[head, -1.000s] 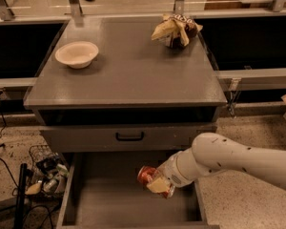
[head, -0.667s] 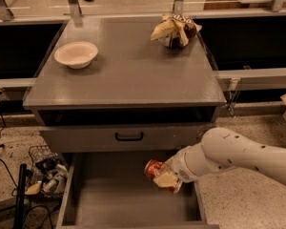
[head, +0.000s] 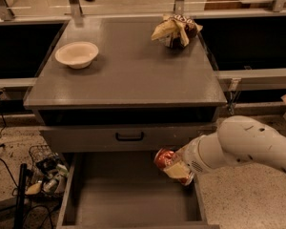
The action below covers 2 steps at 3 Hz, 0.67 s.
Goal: Pick coke can from middle drawer and place on counter
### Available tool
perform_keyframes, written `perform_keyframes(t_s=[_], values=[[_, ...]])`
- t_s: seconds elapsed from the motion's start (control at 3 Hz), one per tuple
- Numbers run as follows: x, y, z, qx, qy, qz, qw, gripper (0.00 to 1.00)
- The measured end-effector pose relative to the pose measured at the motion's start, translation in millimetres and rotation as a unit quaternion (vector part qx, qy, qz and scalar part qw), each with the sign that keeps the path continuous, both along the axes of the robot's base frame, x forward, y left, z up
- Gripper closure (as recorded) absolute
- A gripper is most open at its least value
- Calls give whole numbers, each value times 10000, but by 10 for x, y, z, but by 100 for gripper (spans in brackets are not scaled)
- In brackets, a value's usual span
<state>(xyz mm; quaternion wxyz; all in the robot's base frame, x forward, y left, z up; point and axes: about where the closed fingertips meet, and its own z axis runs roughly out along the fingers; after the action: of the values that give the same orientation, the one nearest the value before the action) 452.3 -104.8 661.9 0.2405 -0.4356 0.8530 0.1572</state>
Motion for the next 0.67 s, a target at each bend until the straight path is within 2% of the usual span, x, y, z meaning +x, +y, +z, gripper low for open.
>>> perform_keyframes(t_s=[0.33,0.67], values=[[0,0,1,0,0,0,10000,100],[37,-82,154,-79,-84,-105,9999,100]])
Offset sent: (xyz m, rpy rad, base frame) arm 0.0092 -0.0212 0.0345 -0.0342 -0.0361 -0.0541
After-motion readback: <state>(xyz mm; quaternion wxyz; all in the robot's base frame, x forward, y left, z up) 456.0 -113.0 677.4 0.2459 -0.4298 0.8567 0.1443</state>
